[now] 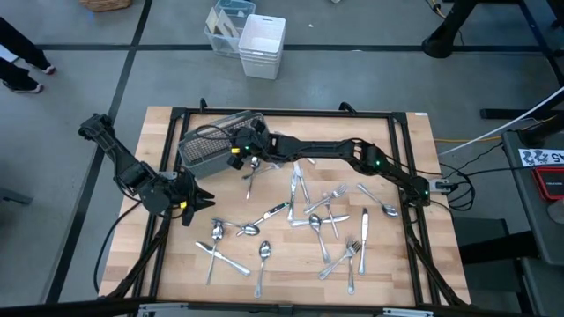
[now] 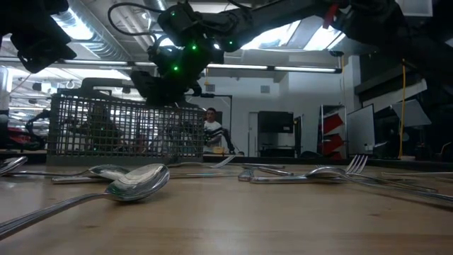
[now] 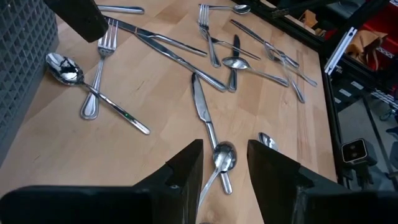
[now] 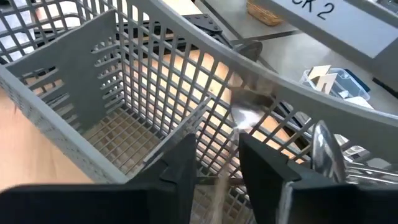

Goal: Sort silverware
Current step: Put the silver fork into the silverware rack, then put the silver spoon into the silverware rack

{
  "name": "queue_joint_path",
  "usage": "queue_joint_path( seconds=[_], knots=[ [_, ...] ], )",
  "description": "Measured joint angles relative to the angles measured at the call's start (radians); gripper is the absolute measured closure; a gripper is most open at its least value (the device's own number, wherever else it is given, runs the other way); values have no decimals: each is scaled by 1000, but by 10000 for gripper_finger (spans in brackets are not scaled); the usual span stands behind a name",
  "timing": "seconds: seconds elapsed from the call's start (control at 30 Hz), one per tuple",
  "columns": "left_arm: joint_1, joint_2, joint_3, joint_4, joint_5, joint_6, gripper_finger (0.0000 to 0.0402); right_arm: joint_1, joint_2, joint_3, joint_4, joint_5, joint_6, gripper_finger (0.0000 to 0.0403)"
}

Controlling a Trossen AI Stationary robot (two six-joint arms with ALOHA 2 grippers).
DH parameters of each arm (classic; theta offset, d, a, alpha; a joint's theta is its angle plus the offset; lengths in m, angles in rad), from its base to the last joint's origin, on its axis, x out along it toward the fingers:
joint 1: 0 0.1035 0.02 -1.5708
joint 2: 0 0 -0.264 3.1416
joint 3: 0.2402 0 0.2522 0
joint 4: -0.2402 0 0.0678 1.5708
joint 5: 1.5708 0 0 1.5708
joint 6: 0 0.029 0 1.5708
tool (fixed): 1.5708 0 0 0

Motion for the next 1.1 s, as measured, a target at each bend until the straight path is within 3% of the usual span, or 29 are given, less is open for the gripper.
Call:
queue_joint_path(
  seconds=[0.23, 0.4, 0.57, 0.77, 1.1],
  knots=[
    [0, 0, 0, 0, 0, 2, 284, 19, 0, 152, -181, -25, 0, 270],
    [0, 0, 0, 1, 19, -15, 284, 60, -62, 144, -199, -113, 0, 270],
    [0, 0, 0, 5, 206, -127, 284, 115, -122, 145, -247, -175, -1, 270],
    [0, 22, 0, 4, 440, -438, 284, 190, -170, 145, -381, -212, -1, 270],
    [0, 248, 0, 12, 611, -759, 284, 321, -180, 145, -719, -211, 0, 270]
  ],
)
